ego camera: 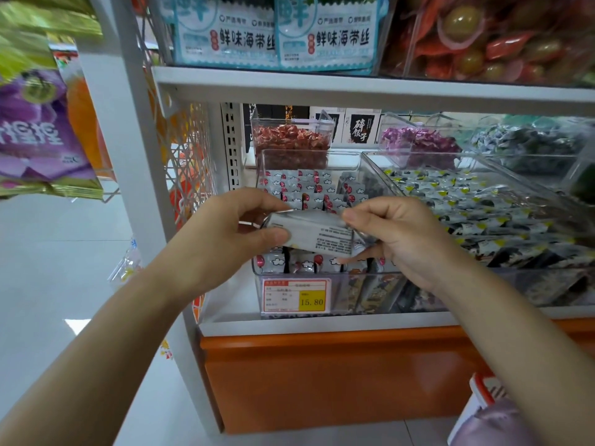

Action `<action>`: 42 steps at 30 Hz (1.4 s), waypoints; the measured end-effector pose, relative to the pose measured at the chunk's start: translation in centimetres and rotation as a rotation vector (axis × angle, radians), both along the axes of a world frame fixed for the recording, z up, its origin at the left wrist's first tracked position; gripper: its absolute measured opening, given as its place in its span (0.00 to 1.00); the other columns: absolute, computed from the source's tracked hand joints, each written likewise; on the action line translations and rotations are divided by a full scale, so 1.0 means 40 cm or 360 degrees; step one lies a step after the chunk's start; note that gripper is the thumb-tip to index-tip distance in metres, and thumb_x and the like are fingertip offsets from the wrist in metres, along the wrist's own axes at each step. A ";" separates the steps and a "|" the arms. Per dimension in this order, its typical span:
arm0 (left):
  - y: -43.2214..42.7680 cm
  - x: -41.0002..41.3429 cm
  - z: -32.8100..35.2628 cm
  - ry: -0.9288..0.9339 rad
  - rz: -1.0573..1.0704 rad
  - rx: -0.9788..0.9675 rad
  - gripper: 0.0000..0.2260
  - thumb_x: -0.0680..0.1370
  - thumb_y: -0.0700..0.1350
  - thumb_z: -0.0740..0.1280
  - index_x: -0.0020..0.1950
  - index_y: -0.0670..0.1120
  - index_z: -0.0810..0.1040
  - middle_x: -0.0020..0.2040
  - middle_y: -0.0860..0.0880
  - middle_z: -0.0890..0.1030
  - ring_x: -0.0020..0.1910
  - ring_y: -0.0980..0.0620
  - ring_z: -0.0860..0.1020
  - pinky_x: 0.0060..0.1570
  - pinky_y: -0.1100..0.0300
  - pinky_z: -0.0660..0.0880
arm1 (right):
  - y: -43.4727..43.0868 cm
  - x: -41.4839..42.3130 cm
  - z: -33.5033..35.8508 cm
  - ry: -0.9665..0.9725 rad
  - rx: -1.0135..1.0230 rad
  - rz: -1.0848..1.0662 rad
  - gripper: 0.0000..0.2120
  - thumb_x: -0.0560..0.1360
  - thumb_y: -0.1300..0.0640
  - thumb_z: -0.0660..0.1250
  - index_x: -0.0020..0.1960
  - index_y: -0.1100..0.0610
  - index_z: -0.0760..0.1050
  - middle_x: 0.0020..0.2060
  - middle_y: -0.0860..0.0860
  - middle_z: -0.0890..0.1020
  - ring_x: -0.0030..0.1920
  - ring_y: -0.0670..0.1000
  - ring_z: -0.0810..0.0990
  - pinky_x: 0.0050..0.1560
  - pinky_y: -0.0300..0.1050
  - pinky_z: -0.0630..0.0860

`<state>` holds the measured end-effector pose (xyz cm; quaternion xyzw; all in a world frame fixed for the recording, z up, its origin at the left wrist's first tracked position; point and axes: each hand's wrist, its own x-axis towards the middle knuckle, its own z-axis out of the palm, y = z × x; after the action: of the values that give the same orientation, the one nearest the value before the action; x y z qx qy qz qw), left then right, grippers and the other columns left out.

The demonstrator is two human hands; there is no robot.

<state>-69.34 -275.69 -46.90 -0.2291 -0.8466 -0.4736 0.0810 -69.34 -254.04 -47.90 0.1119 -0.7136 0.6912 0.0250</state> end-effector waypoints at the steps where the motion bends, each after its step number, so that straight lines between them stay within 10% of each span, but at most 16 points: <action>1: 0.000 -0.001 -0.001 0.0000 -0.0003 0.0004 0.11 0.71 0.44 0.71 0.48 0.59 0.77 0.47 0.52 0.82 0.45 0.59 0.80 0.43 0.72 0.76 | -0.001 -0.002 -0.003 -0.0012 -0.0030 -0.0014 0.07 0.67 0.58 0.68 0.37 0.62 0.81 0.36 0.57 0.82 0.37 0.53 0.84 0.28 0.43 0.80; 15: -0.002 -0.015 -0.017 0.0227 0.0413 -0.0036 0.16 0.71 0.47 0.71 0.58 0.49 0.79 0.42 0.54 0.81 0.41 0.60 0.79 0.37 0.75 0.71 | -0.012 -0.008 -0.020 -0.0010 -0.0331 0.0108 0.24 0.64 0.54 0.71 0.57 0.63 0.76 0.46 0.55 0.82 0.42 0.50 0.83 0.42 0.42 0.81; 20: 0.011 -0.018 -0.028 0.0325 0.0515 -0.0104 0.17 0.71 0.52 0.70 0.59 0.49 0.78 0.41 0.55 0.80 0.40 0.60 0.77 0.35 0.76 0.70 | -0.020 -0.010 -0.038 0.0082 -0.0134 -0.0029 0.11 0.72 0.63 0.68 0.53 0.55 0.78 0.41 0.51 0.85 0.42 0.51 0.84 0.39 0.39 0.80; 28: -0.011 -0.078 -0.056 0.0396 0.0508 -0.0793 0.35 0.74 0.61 0.61 0.75 0.46 0.57 0.75 0.47 0.60 0.73 0.49 0.55 0.70 0.54 0.53 | -0.024 -0.093 0.016 0.0295 0.0021 -0.0555 0.08 0.72 0.67 0.68 0.45 0.55 0.74 0.44 0.51 0.81 0.38 0.48 0.84 0.39 0.38 0.81; 42: -0.006 -0.116 -0.092 0.0094 0.0307 -0.0898 0.41 0.72 0.66 0.56 0.77 0.48 0.42 0.78 0.49 0.45 0.75 0.51 0.43 0.72 0.54 0.45 | -0.172 -0.361 0.023 0.0591 0.1696 -0.0176 0.16 0.71 0.56 0.72 0.54 0.62 0.76 0.51 0.56 0.80 0.51 0.56 0.77 0.52 0.49 0.74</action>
<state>-73.99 -275.93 -50.57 -0.1748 -0.9598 -0.2030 0.0834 -83.78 -260.91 -46.97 0.1912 -0.9522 0.2020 0.1262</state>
